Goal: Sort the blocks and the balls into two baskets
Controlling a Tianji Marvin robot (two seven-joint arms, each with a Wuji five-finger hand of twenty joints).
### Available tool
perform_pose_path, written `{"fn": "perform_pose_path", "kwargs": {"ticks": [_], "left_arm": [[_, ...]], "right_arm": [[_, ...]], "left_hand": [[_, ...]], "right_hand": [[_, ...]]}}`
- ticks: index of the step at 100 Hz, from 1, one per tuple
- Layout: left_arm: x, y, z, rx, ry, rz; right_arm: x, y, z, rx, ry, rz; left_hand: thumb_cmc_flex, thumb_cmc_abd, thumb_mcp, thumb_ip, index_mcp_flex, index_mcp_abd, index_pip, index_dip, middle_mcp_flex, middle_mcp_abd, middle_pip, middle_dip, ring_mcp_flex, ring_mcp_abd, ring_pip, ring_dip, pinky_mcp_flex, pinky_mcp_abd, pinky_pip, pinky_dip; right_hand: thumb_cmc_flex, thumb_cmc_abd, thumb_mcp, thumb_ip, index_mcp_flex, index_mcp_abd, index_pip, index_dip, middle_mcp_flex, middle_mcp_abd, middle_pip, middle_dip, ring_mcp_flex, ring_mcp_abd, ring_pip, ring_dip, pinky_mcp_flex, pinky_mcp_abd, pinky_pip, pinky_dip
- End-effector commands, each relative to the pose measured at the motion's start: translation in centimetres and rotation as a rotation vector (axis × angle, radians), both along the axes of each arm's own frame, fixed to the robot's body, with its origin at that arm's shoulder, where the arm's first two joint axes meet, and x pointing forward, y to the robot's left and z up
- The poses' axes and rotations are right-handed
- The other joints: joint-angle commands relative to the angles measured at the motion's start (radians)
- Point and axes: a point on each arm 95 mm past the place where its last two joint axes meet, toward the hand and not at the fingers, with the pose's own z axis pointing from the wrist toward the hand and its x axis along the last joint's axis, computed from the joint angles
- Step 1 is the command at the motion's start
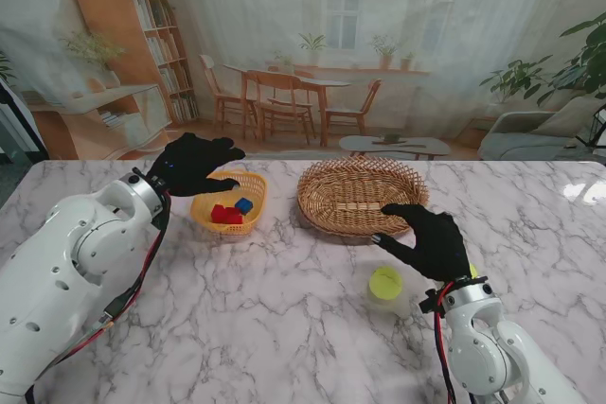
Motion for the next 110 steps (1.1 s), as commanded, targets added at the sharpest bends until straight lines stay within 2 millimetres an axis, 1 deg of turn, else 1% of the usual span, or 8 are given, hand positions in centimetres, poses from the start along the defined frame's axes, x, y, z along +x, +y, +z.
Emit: {"fn": "perform_pose_path", "kwargs": {"ticks": [1, 9, 22, 43, 50, 67, 85, 110], "left_arm": [[-0.8, -0.8, -0.2, -0.005, -0.002, -0.019], [-1.7, -1.1, -0.6, -0.055, 0.000, -0.021], [-3.0, -1.5, -2.0, -0.153, 0.021, -0.018], [-4.8, -2.0, -4.9, -0.314, 0.053, 0.011], [-4.9, -2.0, -5.8, -0.323, 0.055, 0.016], [-5.0, -1.8, -7.3, -0.325, 0.099, 0.036], [-4.8, -1.8, -8.6, -0.323, 0.121, 0.044], [-5.2, -1.5, -8.9, -0.310, 0.123, 0.045]], "right_arm": [[-0.1, 0.0, -0.1, 0.000, 0.004, -0.004], [-0.2, 0.0, -0.1, 0.002, 0.003, -0.005], [-0.2, -0.1, -0.1, 0.004, 0.003, -0.006], [-0.3, -0.1, -0.1, 0.001, 0.002, -0.009], [-0.3, -0.1, -0.1, 0.000, 0.004, -0.010], [-0.3, -0.1, -0.2, -0.008, 0.004, -0.021], [0.1, 0.0, -0.5, -0.022, 0.012, -0.028], [0.6, -0.1, -0.7, -0.035, 0.030, -0.029]], "left_hand": [[-0.008, 0.027, -0.015, -0.015, 0.038, -0.019, 0.012, 0.013, 0.027, -0.005, -0.007, -0.003, -0.003, 0.016, -0.020, -0.010, -0.013, 0.049, -0.022, -0.005], [-0.008, 0.024, -0.014, -0.016, 0.076, -0.023, 0.029, 0.023, 0.073, -0.015, 0.008, 0.009, 0.015, 0.014, -0.014, -0.005, -0.008, 0.058, -0.020, -0.001], [-0.006, 0.023, -0.013, -0.015, 0.108, -0.026, 0.053, 0.041, 0.099, -0.021, 0.017, 0.024, 0.024, 0.014, -0.011, 0.001, -0.006, 0.062, -0.016, 0.007], [0.002, 0.026, -0.011, -0.014, 0.125, -0.017, 0.073, 0.061, 0.148, -0.032, 0.043, 0.050, 0.047, 0.014, 0.006, 0.018, -0.003, 0.070, -0.002, 0.021], [0.005, 0.027, -0.011, -0.012, 0.125, -0.011, 0.076, 0.065, 0.177, -0.044, 0.064, 0.071, 0.067, 0.011, 0.021, 0.033, 0.002, 0.071, 0.014, 0.033], [0.008, 0.028, -0.010, -0.011, 0.125, -0.005, 0.076, 0.066, 0.194, -0.044, 0.082, 0.086, 0.075, 0.017, 0.027, 0.044, -0.001, 0.078, 0.021, 0.038], [0.003, 0.032, -0.011, -0.011, 0.074, 0.011, 0.045, 0.050, 0.188, -0.046, 0.084, 0.090, 0.070, 0.018, 0.024, 0.047, -0.003, 0.076, 0.021, 0.039], [0.001, 0.034, -0.012, -0.011, 0.073, 0.014, 0.037, 0.041, 0.184, -0.042, 0.086, 0.093, 0.065, 0.020, 0.023, 0.050, -0.007, 0.076, 0.022, 0.040]], "right_hand": [[0.023, 0.038, -0.018, 0.023, 0.016, -0.013, -0.018, 0.002, 0.013, 0.004, -0.019, 0.001, -0.001, 0.009, -0.061, 0.005, -0.019, 0.022, -0.017, 0.011], [0.022, 0.037, -0.018, 0.023, 0.018, -0.013, -0.017, 0.002, 0.014, 0.005, -0.018, 0.002, -0.001, 0.012, -0.061, 0.005, -0.019, 0.021, -0.017, 0.011], [0.022, 0.037, -0.018, 0.023, 0.022, -0.014, -0.017, 0.002, 0.015, 0.006, -0.018, 0.002, -0.002, 0.010, -0.062, 0.005, -0.020, 0.022, -0.018, 0.011], [0.024, 0.035, -0.018, 0.023, 0.030, -0.015, -0.015, 0.003, 0.016, 0.006, -0.019, 0.001, -0.001, 0.011, -0.062, 0.005, -0.019, 0.023, -0.017, 0.011], [0.023, 0.035, -0.018, 0.023, 0.032, -0.015, -0.014, 0.003, 0.014, 0.007, -0.021, 0.001, -0.002, 0.012, -0.062, 0.005, -0.019, 0.023, -0.017, 0.011], [0.025, 0.033, -0.017, 0.023, 0.032, -0.016, -0.015, 0.002, -0.020, 0.010, -0.033, -0.003, -0.012, 0.009, -0.067, 0.003, -0.018, 0.019, -0.017, 0.011], [0.024, 0.031, -0.016, 0.023, 0.023, -0.019, -0.017, 0.002, -0.050, 0.011, -0.032, -0.005, -0.024, 0.006, -0.067, 0.003, -0.021, 0.014, -0.015, 0.011], [0.023, 0.028, -0.014, 0.023, 0.021, -0.020, -0.015, 0.004, -0.078, 0.010, -0.030, -0.010, -0.042, 0.005, -0.067, 0.000, -0.027, 0.009, -0.016, 0.011]]}}
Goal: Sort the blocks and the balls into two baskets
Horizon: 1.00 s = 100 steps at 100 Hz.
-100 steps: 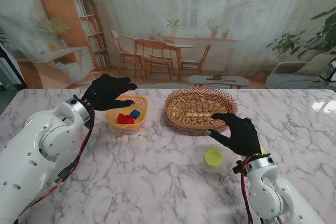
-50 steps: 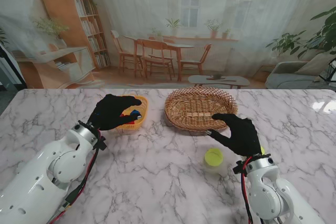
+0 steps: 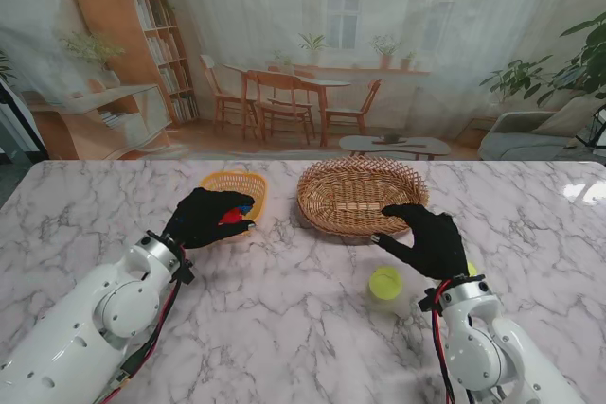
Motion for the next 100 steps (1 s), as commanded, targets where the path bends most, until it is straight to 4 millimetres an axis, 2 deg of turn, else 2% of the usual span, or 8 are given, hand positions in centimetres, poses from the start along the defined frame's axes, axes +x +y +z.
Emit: {"fn": "perform_pose_path", "kwargs": {"ticks": [1, 33, 68, 73, 75, 88, 100], "left_arm": [[-0.5, -0.1, -0.2, 0.015, 0.009, -0.013], [-0.5, 0.0, -0.3, 0.021, -0.002, -0.026], [-0.1, 0.3, -0.4, 0.036, 0.001, -0.004], [0.0, 0.3, -0.4, 0.037, 0.001, -0.002], [0.0, 0.4, -0.4, 0.039, 0.001, -0.001], [0.0, 0.4, -0.4, 0.037, 0.004, 0.004], [0.0, 0.3, -0.4, 0.033, 0.010, 0.003]], "right_arm": [[0.0, -0.2, -0.2, -0.002, 0.007, -0.005], [0.2, -1.3, -0.1, -0.060, -0.006, 0.003], [0.5, -6.4, -1.4, -0.227, 0.049, -0.115], [0.5, -7.0, -1.7, -0.243, 0.058, -0.131], [0.5, -7.2, -1.8, -0.249, 0.063, -0.137], [0.2, -8.5, -2.7, -0.315, 0.081, -0.169], [0.0, -9.3, -3.3, -0.384, 0.093, -0.213]], "left_hand": [[0.007, 0.034, -0.011, -0.011, -0.019, 0.007, -0.019, -0.011, 0.009, -0.005, 0.010, 0.013, 0.008, 0.010, 0.016, 0.009, -0.015, 0.030, 0.020, 0.026], [0.007, 0.036, -0.011, -0.011, -0.021, 0.008, -0.021, -0.014, 0.007, -0.005, 0.009, 0.014, 0.006, 0.008, 0.015, 0.010, -0.016, 0.029, 0.020, 0.027], [0.006, 0.035, -0.012, -0.011, -0.018, 0.006, -0.020, -0.014, 0.003, -0.002, 0.003, 0.010, -0.001, 0.010, 0.008, 0.006, -0.022, 0.031, 0.012, 0.024], [0.006, 0.036, -0.011, -0.011, -0.017, 0.005, -0.019, -0.014, 0.002, -0.001, 0.002, 0.010, -0.001, 0.010, 0.008, 0.005, -0.022, 0.031, 0.012, 0.024], [0.006, 0.035, -0.012, -0.011, -0.017, 0.005, -0.019, -0.014, 0.002, -0.001, 0.002, 0.010, -0.001, 0.010, 0.008, 0.005, -0.022, 0.031, 0.012, 0.024], [0.006, 0.036, -0.011, -0.011, -0.017, 0.005, -0.020, -0.014, 0.001, 0.000, 0.000, 0.009, -0.004, 0.011, 0.006, 0.004, -0.023, 0.033, 0.010, 0.024], [0.007, 0.034, -0.011, -0.011, -0.017, 0.003, -0.020, -0.015, 0.001, 0.000, -0.002, 0.008, -0.004, 0.011, 0.005, 0.003, -0.025, 0.032, 0.008, 0.024]], "right_hand": [[0.022, 0.027, -0.015, 0.023, 0.012, -0.020, -0.013, 0.004, -0.035, 0.008, -0.016, -0.010, -0.039, 0.005, -0.068, 0.000, -0.024, 0.009, -0.013, 0.011], [0.012, 0.023, -0.010, 0.023, 0.016, -0.030, -0.010, 0.005, -0.018, -0.006, -0.020, -0.022, -0.043, -0.003, -0.074, -0.007, -0.028, 0.008, -0.020, 0.007], [0.007, 0.017, -0.005, 0.022, -0.001, -0.029, -0.009, 0.007, -0.087, 0.000, -0.021, -0.024, -0.095, -0.012, -0.087, -0.014, -0.049, -0.008, -0.029, 0.004], [0.000, -0.006, -0.007, 0.021, -0.012, -0.029, -0.012, 0.007, -0.095, -0.006, -0.019, -0.024, -0.112, -0.014, -0.092, -0.018, -0.066, -0.007, -0.041, 0.000], [-0.026, -0.026, 0.030, 0.020, -0.020, -0.028, -0.011, 0.009, -0.102, -0.008, -0.016, -0.034, -0.117, -0.015, -0.097, -0.029, -0.070, -0.006, -0.053, -0.004], [-0.092, -0.112, 0.110, 0.009, -0.058, -0.030, -0.021, 0.009, -0.149, -0.013, -0.031, -0.052, -0.144, -0.017, -0.131, -0.052, -0.083, 0.016, -0.084, -0.013], [-0.142, -0.203, 0.190, -0.005, -0.080, -0.018, -0.024, 0.012, -0.223, 0.018, 0.061, 0.013, -0.107, -0.019, -0.032, 0.021, -0.008, 0.039, 0.009, 0.045]]}}
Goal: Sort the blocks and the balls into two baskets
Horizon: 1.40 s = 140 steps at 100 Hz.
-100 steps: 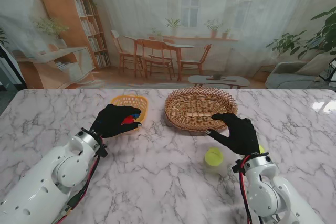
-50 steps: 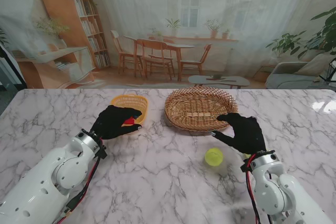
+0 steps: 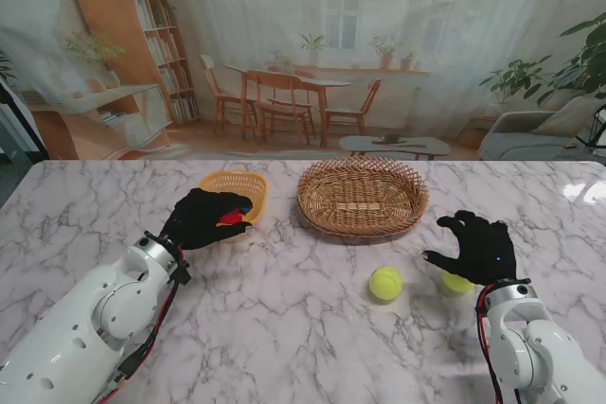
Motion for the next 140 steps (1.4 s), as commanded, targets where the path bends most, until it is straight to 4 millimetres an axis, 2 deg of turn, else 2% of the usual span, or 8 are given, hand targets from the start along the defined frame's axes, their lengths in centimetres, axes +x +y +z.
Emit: {"fn": "perform_pose_path", "kwargs": {"ticks": [1, 16, 30, 58, 79, 100, 121, 140], "left_arm": [[0.0, -0.1, -0.2, 0.007, 0.017, -0.002], [0.0, 0.0, -0.2, 0.012, 0.019, 0.001], [0.0, 0.0, -0.2, 0.014, 0.019, 0.004], [0.0, 0.0, -0.2, 0.013, 0.022, 0.007], [0.0, 0.0, -0.2, 0.013, 0.022, 0.009], [0.0, 0.1, -0.2, 0.020, 0.023, 0.011], [0.0, 0.1, -0.2, 0.021, 0.022, 0.010], [0.0, 0.1, -0.2, 0.023, 0.024, 0.012]], "right_arm": [[-0.5, -1.0, -1.0, -0.014, 0.025, -0.034], [-0.4, -1.6, -1.8, -0.064, 0.029, -0.063], [-0.4, -1.8, -2.8, -0.084, 0.047, -0.085], [-0.1, -1.5, -5.0, -0.085, 0.105, -0.116], [0.0, -1.4, -6.2, -0.093, 0.123, -0.130], [-0.2, -1.2, -7.2, -0.112, 0.135, -0.142], [-0.1, -1.0, -7.9, -0.100, 0.093, -0.154], [0.0, -0.9, -8.0, -0.087, 0.068, -0.161]], "left_hand": [[0.006, 0.034, -0.012, -0.011, -0.017, 0.003, -0.018, -0.013, 0.001, 0.000, -0.003, 0.008, -0.004, 0.010, 0.005, 0.003, -0.016, 0.031, 0.008, 0.014], [0.006, 0.035, -0.012, -0.011, -0.016, 0.003, -0.018, -0.013, 0.000, 0.001, -0.005, 0.007, -0.006, 0.014, 0.003, 0.001, -0.018, 0.035, 0.005, 0.013], [0.005, 0.035, -0.012, -0.011, -0.017, 0.003, -0.019, -0.013, 0.000, 0.001, -0.006, 0.007, -0.005, 0.012, 0.003, 0.001, -0.017, 0.034, 0.004, 0.014], [0.005, 0.036, -0.012, -0.011, -0.016, 0.002, -0.019, -0.013, -0.001, 0.002, -0.008, 0.006, -0.007, 0.012, 0.002, 0.000, -0.018, 0.033, 0.001, 0.014], [0.005, 0.033, -0.012, -0.011, -0.016, 0.003, -0.020, -0.013, -0.003, 0.004, -0.011, 0.005, -0.010, 0.013, -0.001, -0.002, -0.020, 0.033, -0.003, 0.014], [0.005, 0.029, -0.012, -0.011, -0.014, 0.002, -0.020, -0.013, -0.003, 0.003, -0.013, 0.003, -0.010, 0.012, -0.004, -0.005, -0.020, 0.036, -0.008, 0.012], [0.005, 0.029, -0.012, -0.011, -0.014, 0.004, -0.021, -0.013, -0.004, 0.004, -0.014, 0.003, -0.010, 0.012, -0.004, -0.007, -0.021, 0.036, -0.010, 0.012], [0.007, 0.029, -0.011, -0.011, -0.013, 0.003, -0.020, -0.013, -0.004, 0.004, -0.015, 0.002, -0.010, 0.014, -0.006, -0.009, -0.021, 0.035, -0.012, 0.012]], "right_hand": [[-0.050, -0.052, 0.048, -0.006, -0.039, -0.016, -0.002, 0.012, -0.057, 0.021, 0.061, 0.050, 0.006, -0.012, 0.057, 0.048, 0.024, 0.038, 0.054, 0.039], [-0.051, -0.111, 0.091, -0.009, -0.034, -0.004, 0.013, 0.020, -0.056, 0.022, 0.159, 0.152, 0.011, -0.022, 0.201, 0.132, 0.064, 0.024, 0.123, 0.081], [-0.051, -0.124, 0.099, -0.010, -0.018, 0.002, 0.030, 0.030, -0.041, 0.021, 0.194, 0.189, 0.018, -0.025, 0.269, 0.164, 0.093, 0.002, 0.163, 0.102], [-0.033, -0.127, 0.101, -0.009, 0.009, 0.015, 0.046, 0.038, -0.016, 0.028, 0.223, 0.216, 0.037, -0.019, 0.326, 0.184, 0.168, -0.050, 0.222, 0.119], [-0.002, -0.132, 0.085, -0.007, 0.029, 0.017, 0.073, 0.052, -0.002, 0.025, 0.252, 0.233, 0.062, -0.036, 0.436, 0.230, 0.234, -0.112, 0.332, 0.150], [0.077, -0.195, 0.092, -0.002, 0.046, 0.023, 0.099, 0.060, 0.022, 0.024, 0.285, 0.247, 0.110, -0.052, 0.524, 0.265, 0.308, -0.151, 0.400, 0.155], [0.124, -0.261, 0.304, -0.028, 0.109, 0.027, 0.200, 0.075, 0.102, 0.012, 0.378, 0.285, 0.230, -0.093, 0.686, 0.323, 0.482, -0.236, 0.517, 0.112], [0.180, -0.263, 0.461, -0.042, 0.149, 0.018, 0.291, 0.091, 0.167, 0.004, 0.427, 0.305, 0.311, -0.113, 0.753, 0.337, 0.592, -0.276, 0.571, 0.080]]}}
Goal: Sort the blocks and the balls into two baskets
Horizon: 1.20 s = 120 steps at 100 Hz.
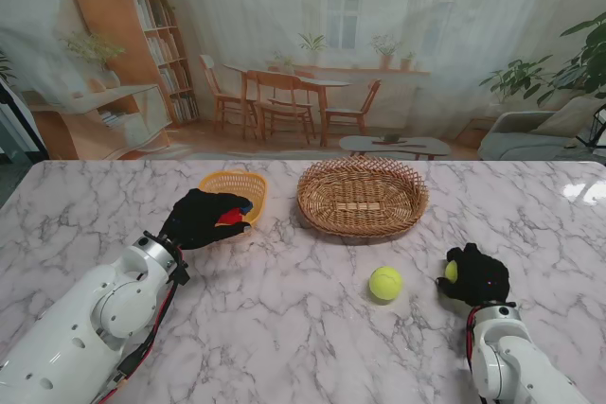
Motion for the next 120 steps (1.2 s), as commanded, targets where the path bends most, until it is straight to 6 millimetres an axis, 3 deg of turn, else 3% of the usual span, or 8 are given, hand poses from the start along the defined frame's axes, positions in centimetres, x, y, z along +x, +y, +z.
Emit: {"fn": "perform_pose_path", "kwargs": {"ticks": [1, 6, 12, 22, 77, 120], "left_arm": [[0.0, -0.1, -0.1, 0.010, 0.013, -0.001], [0.0, -0.1, -0.1, 0.010, 0.014, -0.001], [0.0, -0.1, -0.2, 0.011, 0.014, -0.002], [0.0, -0.1, -0.2, 0.012, 0.015, -0.002], [0.0, -0.1, -0.2, 0.013, 0.019, 0.002], [0.0, -0.1, -0.2, 0.012, 0.021, 0.001]], "right_arm": [[0.0, 0.2, -0.1, 0.006, -0.008, -0.007], [0.0, 0.2, 0.0, 0.012, -0.020, -0.007], [0.0, 0.2, 0.2, 0.017, -0.033, -0.005], [0.0, 0.1, 1.0, 0.014, -0.057, 0.000], [1.5, 0.0, 6.0, 0.005, -0.124, 0.070], [5.3, 3.0, 8.2, 0.031, -0.090, 0.166]], "left_hand": [[0.006, 0.029, -0.011, -0.011, -0.014, 0.003, -0.016, -0.012, -0.003, 0.005, -0.015, 0.002, -0.011, 0.009, -0.006, -0.009, -0.017, 0.033, -0.012, 0.012], [0.006, 0.030, -0.011, -0.011, -0.012, 0.003, -0.015, -0.012, -0.004, 0.004, -0.016, 0.002, -0.010, 0.009, -0.006, -0.009, -0.017, 0.033, -0.012, 0.012], [0.007, 0.029, -0.011, -0.011, -0.011, 0.003, -0.015, -0.011, -0.003, 0.004, -0.015, 0.002, -0.010, 0.010, -0.006, -0.009, -0.017, 0.033, -0.012, 0.012], [0.006, 0.029, -0.012, -0.011, -0.010, 0.002, -0.014, -0.011, -0.003, 0.005, -0.016, 0.001, -0.010, 0.009, -0.006, -0.010, -0.016, 0.033, -0.014, 0.011], [0.005, 0.030, -0.012, -0.011, -0.002, 0.001, -0.011, -0.009, -0.003, 0.007, -0.017, 0.001, -0.013, 0.011, -0.006, -0.011, -0.017, 0.033, -0.017, 0.011], [0.005, 0.031, -0.011, -0.011, 0.000, 0.000, -0.010, -0.008, -0.003, 0.005, -0.019, 0.001, -0.014, 0.011, -0.006, -0.011, -0.019, 0.034, -0.019, 0.012]], "right_hand": [[0.074, -0.015, 0.096, -0.011, 0.032, 0.014, 0.038, 0.027, 0.027, -0.005, 0.045, 0.015, 0.043, -0.029, 0.090, 0.024, 0.046, -0.052, 0.052, -0.015], [0.099, -0.007, 0.105, -0.018, 0.038, 0.009, 0.059, 0.031, 0.040, -0.008, 0.052, 0.017, 0.054, -0.031, 0.098, 0.026, 0.062, -0.061, 0.059, -0.018], [0.142, -0.001, 0.093, -0.079, 0.030, 0.001, 0.120, -0.050, 0.052, -0.009, 0.056, 0.019, 0.066, -0.033, 0.108, 0.026, 0.076, -0.069, 0.072, -0.026], [0.184, 0.009, 0.078, -0.112, 0.020, -0.005, 0.165, -0.089, 0.059, -0.009, 0.059, 0.021, 0.072, -0.034, 0.111, 0.027, 0.083, -0.075, 0.075, -0.028], [0.207, 0.020, 0.063, -0.121, 0.015, -0.006, 0.196, -0.120, 0.060, -0.008, 0.054, 0.021, 0.067, -0.027, 0.104, 0.025, 0.075, -0.062, 0.067, -0.030], [0.196, 0.029, 0.050, -0.118, 0.015, -0.006, 0.198, -0.127, 0.063, -0.008, 0.051, 0.021, 0.065, -0.024, 0.101, 0.025, 0.069, -0.055, 0.063, -0.029]]}}
